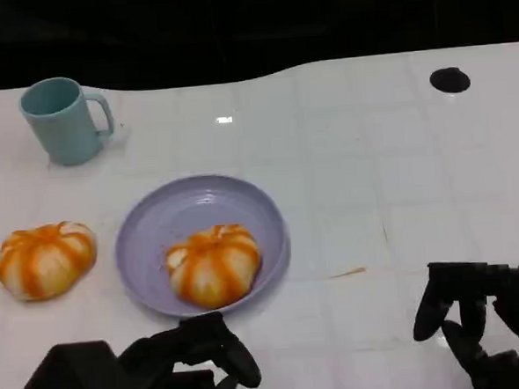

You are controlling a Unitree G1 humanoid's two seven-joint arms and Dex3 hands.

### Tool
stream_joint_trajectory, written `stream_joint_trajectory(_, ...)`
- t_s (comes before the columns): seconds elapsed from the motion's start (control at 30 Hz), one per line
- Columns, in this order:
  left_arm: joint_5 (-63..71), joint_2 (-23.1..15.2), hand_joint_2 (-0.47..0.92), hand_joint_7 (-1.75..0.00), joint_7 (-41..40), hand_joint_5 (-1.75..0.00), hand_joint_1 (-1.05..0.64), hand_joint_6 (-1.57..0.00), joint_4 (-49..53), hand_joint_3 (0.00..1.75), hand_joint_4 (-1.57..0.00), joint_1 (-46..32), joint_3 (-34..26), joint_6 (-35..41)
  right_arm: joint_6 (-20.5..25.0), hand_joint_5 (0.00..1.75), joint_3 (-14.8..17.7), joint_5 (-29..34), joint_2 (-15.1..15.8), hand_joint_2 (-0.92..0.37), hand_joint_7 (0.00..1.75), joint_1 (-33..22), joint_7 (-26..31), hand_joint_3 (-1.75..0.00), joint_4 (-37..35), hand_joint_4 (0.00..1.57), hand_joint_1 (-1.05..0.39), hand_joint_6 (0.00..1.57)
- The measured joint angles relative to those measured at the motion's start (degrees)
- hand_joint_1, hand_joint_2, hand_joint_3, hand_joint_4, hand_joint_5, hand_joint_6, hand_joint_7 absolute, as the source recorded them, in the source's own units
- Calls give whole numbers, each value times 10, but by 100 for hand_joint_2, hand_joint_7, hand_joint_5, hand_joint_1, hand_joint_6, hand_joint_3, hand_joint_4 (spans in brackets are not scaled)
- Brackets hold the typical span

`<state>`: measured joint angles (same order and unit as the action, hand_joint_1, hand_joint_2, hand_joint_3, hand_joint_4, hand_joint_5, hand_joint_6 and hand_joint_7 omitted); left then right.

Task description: Grasp the bread from the table and place it into the plate.

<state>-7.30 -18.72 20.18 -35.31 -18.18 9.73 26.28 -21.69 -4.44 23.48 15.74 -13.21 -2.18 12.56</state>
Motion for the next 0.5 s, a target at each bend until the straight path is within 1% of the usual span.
stream_joint_trajectory(0.07, 0, 0, 72, -165, 0, -175, -37, -57, 3, 92, -71, -3, -3, -8, 0, 175, -4, 14, -2, -18, 143, -2, 11, -152, -7, 94, 0, 85)
stream_joint_trajectory(0.17, 0, 0, 75, -163, 1, -175, -36, -56, 7, 87, -70, -8, -7, -11, 2, 175, -9, 31, -5, -18, 143, -5, 23, -151, -9, 94, 0, 84)
stream_joint_trajectory(0.27, -1, 1, 78, -162, 3, -175, -36, -55, 10, 81, -69, -9, -10, -18, 9, 175, -11, 43, -8, -18, 143, -6, 28, -150, -9, 94, 0, 84)
stream_joint_trajectory(0.5, -1, 1, 80, -160, 5, -175, -35, -55, 27, 78, -68, -11, -20, -38, 21, 175, -14, 63, -15, -21, 143, -8, 34, -144, -8, 94, 0, 84)
